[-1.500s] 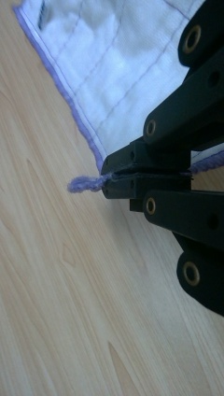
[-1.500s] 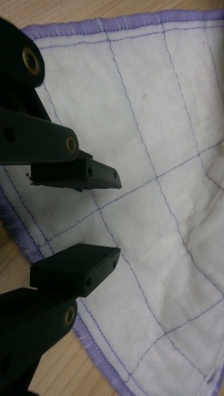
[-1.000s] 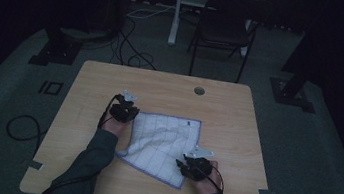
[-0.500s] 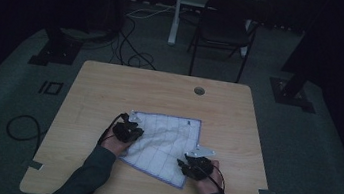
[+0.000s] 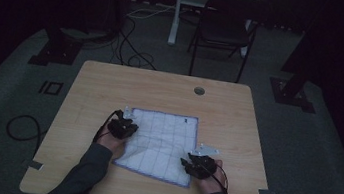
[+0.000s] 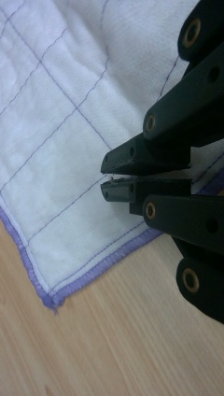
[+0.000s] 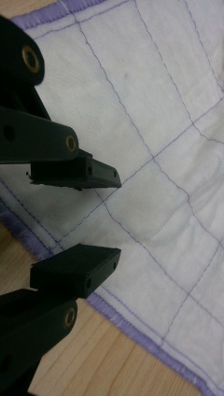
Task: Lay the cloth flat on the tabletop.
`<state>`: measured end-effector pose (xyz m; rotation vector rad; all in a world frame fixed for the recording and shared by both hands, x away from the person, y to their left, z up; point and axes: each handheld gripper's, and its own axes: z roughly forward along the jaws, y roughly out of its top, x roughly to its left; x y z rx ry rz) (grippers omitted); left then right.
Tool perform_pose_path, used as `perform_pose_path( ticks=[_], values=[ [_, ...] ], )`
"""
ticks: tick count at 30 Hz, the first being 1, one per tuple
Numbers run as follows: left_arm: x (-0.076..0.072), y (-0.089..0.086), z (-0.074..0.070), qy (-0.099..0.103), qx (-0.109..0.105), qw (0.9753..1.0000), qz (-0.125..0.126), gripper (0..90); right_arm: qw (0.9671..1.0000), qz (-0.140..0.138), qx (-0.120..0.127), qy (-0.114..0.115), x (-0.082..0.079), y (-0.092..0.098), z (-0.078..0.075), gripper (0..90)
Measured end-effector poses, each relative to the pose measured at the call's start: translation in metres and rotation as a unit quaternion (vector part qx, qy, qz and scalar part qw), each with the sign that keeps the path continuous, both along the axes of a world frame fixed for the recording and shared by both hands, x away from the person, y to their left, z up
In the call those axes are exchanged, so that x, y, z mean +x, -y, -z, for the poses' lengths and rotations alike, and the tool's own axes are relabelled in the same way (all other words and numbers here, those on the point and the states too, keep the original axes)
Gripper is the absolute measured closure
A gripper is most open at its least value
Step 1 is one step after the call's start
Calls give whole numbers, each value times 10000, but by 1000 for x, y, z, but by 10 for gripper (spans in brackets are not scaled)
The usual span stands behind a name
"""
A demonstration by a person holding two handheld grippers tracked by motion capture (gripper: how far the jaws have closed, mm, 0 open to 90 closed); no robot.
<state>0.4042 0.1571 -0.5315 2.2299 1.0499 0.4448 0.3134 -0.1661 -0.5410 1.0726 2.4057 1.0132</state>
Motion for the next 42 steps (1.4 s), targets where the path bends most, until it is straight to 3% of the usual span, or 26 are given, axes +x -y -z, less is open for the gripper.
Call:
perform_pose_path(
  ticks=[9,16,20,23,28,33,34,38,42],
  values=[
    [11,-6,3,159,-66,9998,-85,825,10000,-46,38,-50,3,4,0,601],
    [10,-7,5,212,-196,9993,-241,817,9999,-67,55,-73,7,10,-1,607],
    [7,-3,2,167,-91,9991,-378,781,10000,16,-24,7,7,9,-2,575],
    [-3,-4,-5,221,-260,9987,-386,763,9999,90,82,104,11,11,-3,570],
    [-31,-6,-12,331,-441,9983,-208,750,9996,164,171,162,22,9,-3,569],
    [-57,-10,-3,193,-367,9991,-67,751,9996,233,100,99,33,10,0,588],
    [-61,-10,0,150,-256,9996,-38,752,9996,269,106,69,34,11,1,600],
    [-67,-9,4,136,-131,9998,-5,763,9993,344,96,71,38,14,1,613],
    [-72,-9,5,155,-225,9996,-55,772,9991,377,161,56,41,17,2,618]
  ],
)
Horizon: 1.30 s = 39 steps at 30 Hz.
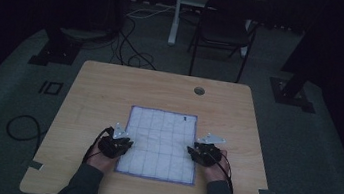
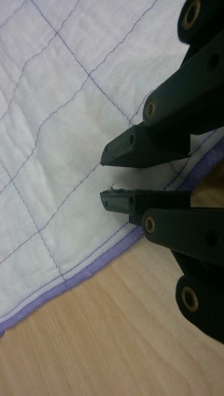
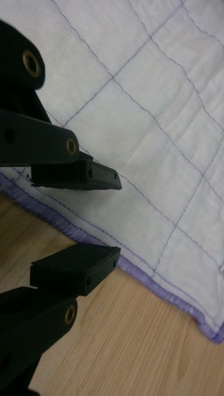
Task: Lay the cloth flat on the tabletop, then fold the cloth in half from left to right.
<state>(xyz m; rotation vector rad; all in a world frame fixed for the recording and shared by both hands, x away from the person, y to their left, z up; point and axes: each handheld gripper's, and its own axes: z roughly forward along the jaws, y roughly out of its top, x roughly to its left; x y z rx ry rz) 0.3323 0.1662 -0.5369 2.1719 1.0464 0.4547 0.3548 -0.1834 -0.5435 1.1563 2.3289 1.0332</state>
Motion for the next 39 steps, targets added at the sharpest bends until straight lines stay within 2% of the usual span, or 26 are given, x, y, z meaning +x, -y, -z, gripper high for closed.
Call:
perform_pose_path(
  ticks=[10,28,31,33,39],
  values=[
    [-9,2,2,9,-133,9999,-75,773,10000,25,9,16,3,4,1,616],
    [-6,-1,3,46,-171,9998,-31,768,10000,77,14,18,1,4,1,616],
    [-5,-2,3,19,-251,9997,-63,760,10000,75,10,11,1,5,1,616],
    [-4,-4,2,-3,-341,9993,-127,705,10000,74,5,12,0,5,1,616],
    [0,-14,-1,158,-521,9972,-504,607,10000,79,7,15,0,4,1,615]
  ],
)
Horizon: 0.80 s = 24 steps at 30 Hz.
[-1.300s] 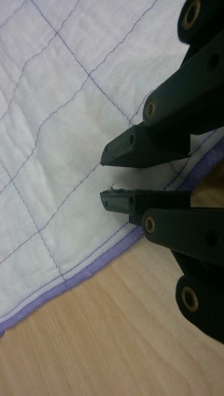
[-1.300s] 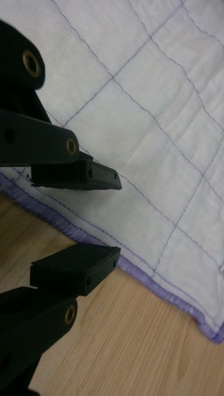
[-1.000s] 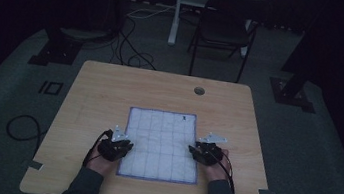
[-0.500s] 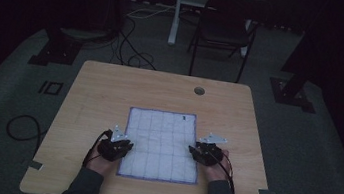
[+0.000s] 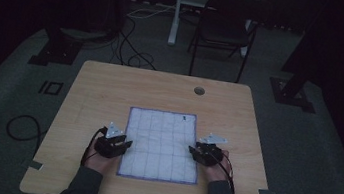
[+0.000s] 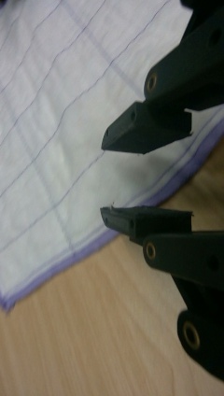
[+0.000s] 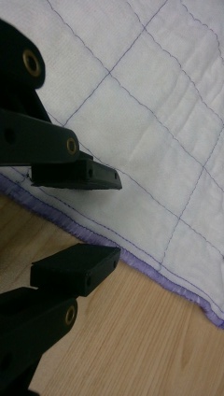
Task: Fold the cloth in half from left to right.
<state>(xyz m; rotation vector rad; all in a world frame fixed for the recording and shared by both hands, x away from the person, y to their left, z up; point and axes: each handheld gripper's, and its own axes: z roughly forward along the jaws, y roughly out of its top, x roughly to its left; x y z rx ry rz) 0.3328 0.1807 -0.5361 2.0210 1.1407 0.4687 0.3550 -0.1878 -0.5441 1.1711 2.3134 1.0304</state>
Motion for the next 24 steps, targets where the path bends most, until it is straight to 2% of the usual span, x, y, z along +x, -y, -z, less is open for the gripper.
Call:
perform_pose_path(
  ticks=[2,7,17,21,24],
  values=[
    [5,-3,1,-44,-63,9999,-120,603,10000,8,3,0,0,0,0,615],
    [12,-4,6,-136,11,9994,-311,587,10000,34,-1,-7,-1,-1,0,615],
    [13,7,8,-70,74,9996,-248,557,10000,26,-4,-3,-2,-1,0,617],
    [14,13,8,-18,192,9996,-216,558,10000,35,9,7,-3,-1,0,619],
    [15,14,8,-15,192,9996,-217,568,10000,33,7,7,-3,-1,0,619]
  ],
)
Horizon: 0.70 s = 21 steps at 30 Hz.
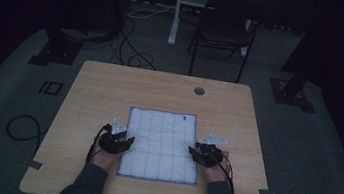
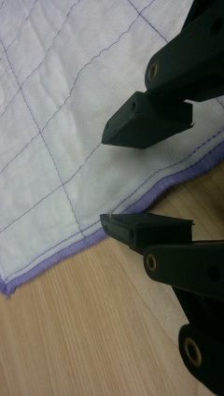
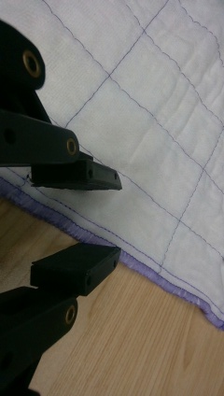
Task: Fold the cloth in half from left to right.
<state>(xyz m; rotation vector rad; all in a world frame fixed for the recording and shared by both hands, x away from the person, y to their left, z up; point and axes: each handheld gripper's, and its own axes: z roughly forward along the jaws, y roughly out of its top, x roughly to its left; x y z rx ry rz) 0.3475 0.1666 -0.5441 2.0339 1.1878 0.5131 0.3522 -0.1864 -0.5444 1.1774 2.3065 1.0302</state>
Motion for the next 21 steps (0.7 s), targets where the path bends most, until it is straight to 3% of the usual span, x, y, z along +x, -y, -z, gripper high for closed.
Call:
perform_pose_path(
  ticks=[8,11,19,20,21],
  values=[
    [0,0,0,-34,-92,9999,80,753,10000,-28,1,-31,-2,-2,0,621],
    [1,0,-1,-78,-119,9998,120,830,9998,-35,132,-107,-2,-1,0,622],
    [3,-3,-2,-112,-85,9998,143,857,10000,-33,56,-9,-2,-1,-2,659],
    [6,-7,-2,-185,-136,9995,196,857,10000,-42,45,12,-2,-1,-2,679],
    [8,-9,-2,-208,-162,9995,201,859,9999,-40,34,103,1,-1,-3,778]
  ],
)
